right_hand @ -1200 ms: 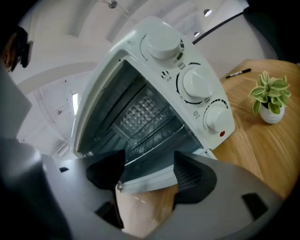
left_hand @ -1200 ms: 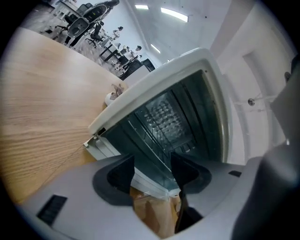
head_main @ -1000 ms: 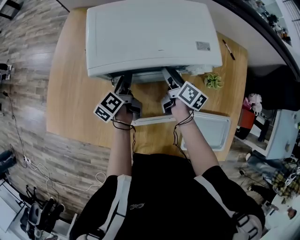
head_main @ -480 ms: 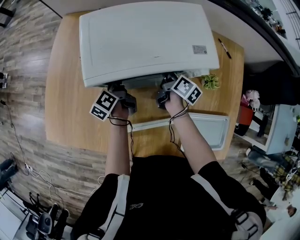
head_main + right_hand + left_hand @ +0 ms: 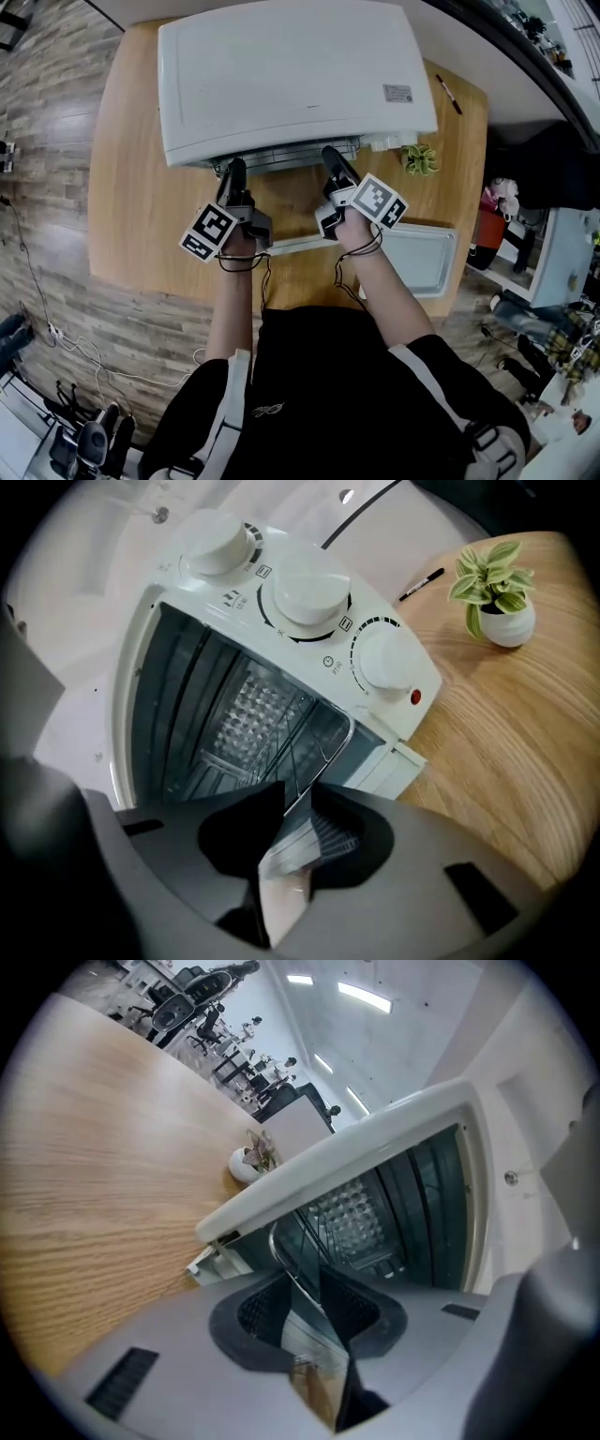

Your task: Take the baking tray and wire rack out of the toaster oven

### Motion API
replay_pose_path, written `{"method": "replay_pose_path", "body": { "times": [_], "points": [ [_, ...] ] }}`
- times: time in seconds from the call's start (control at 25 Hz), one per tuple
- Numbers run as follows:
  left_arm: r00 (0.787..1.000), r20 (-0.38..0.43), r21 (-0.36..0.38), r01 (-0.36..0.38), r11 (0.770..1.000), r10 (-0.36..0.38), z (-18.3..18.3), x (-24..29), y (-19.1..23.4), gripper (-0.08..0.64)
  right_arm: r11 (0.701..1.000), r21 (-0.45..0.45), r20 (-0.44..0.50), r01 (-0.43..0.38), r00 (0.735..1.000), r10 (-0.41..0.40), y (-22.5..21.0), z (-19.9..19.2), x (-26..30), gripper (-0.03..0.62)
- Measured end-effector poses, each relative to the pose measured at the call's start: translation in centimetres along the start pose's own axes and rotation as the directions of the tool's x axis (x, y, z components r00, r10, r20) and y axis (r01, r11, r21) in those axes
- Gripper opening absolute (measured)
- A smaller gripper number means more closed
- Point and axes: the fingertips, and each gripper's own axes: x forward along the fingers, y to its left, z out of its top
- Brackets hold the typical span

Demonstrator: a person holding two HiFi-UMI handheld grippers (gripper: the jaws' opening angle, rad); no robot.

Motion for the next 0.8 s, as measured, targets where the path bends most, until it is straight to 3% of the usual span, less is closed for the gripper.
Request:
{"method": "replay_pose_path", "body": {
  "times": [0.2,0.32,0.52,0.72,0.8],
  "points": [
    [1.0,-0.024,0.016,0.008,1.0,-0.007,-0.8,-1.1,0.1,0.107,0.999,-0.038,-0.019,0.005,1.0,-0.006,-0.5,-0.4,-1.2,0.112],
    [1.0,-0.027,0.03,0.016,0.999,-0.015,-0.6,-1.4,0.0,0.107,0.999,-0.027,0.011,0.019,1.0,-0.018,-1.2,0.6,-1.4,0.189],
    [0.997,0.061,-0.055,0.046,0.997,-0.043,1.5,-2.1,0.7,0.14,1.0,0.013,0.055,-0.005,0.998,0.004,-1.6,2.8,-0.7,0.22],
    [0.997,0.058,-0.061,0.05,0.997,-0.046,2.7,-0.3,1.2,0.14,0.998,0.057,0.059,-0.018,0.998,0.014,-1.9,3.7,0.4,0.21],
    [0.998,0.048,-0.049,0.038,0.998,-0.035,2.8,0.2,1.3,0.132,0.998,0.057,0.048,-0.003,0.999,0.0,-2.0,3.5,0.5,0.126]
  ]
}}
